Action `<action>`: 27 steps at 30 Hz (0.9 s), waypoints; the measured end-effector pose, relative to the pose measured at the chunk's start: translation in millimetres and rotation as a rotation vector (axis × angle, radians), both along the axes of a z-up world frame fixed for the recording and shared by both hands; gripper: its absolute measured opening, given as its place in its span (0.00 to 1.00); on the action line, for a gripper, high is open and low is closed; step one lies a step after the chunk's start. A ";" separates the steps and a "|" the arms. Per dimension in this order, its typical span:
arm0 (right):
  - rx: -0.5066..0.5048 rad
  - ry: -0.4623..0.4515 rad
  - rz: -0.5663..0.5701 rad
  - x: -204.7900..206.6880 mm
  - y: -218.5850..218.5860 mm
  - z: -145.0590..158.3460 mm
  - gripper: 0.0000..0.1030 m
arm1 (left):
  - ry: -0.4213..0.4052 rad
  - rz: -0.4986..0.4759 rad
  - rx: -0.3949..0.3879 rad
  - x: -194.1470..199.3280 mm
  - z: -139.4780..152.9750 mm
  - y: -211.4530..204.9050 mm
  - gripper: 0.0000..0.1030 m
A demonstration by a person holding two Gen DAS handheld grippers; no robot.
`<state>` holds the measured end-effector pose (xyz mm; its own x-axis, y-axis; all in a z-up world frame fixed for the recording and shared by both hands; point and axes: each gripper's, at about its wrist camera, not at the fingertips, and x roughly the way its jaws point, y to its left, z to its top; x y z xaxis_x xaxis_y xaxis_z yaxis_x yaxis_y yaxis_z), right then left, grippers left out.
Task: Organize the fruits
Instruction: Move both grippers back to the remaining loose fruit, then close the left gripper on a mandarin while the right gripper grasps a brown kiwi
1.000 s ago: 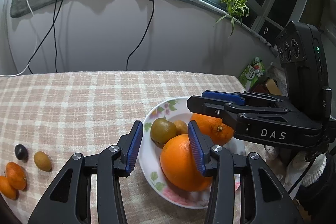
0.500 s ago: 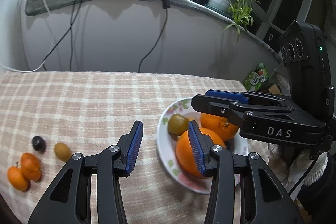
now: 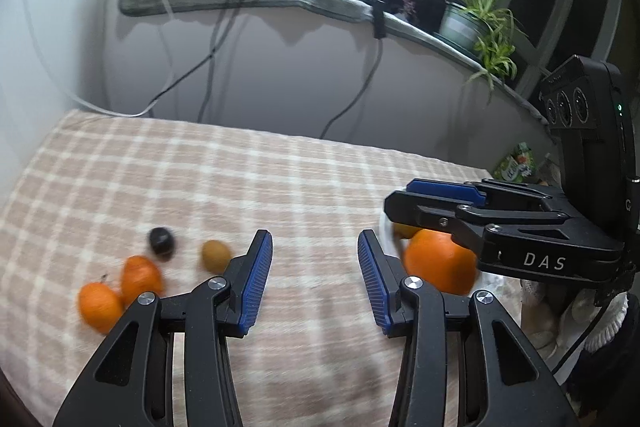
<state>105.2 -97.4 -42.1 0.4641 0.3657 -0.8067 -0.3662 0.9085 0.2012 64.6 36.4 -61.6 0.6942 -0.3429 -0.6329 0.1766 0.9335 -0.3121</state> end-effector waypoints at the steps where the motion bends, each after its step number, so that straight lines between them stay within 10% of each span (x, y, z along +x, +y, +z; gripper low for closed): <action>1: -0.001 0.001 0.007 0.1 3.8 -0.7 0.39 | 0.000 0.009 0.000 -1.5 -0.7 4.7 0.42; 27: -0.062 0.113 0.128 17.7 94.9 -52.5 0.39 | 0.063 0.221 0.027 -39.0 -37.8 109.4 0.42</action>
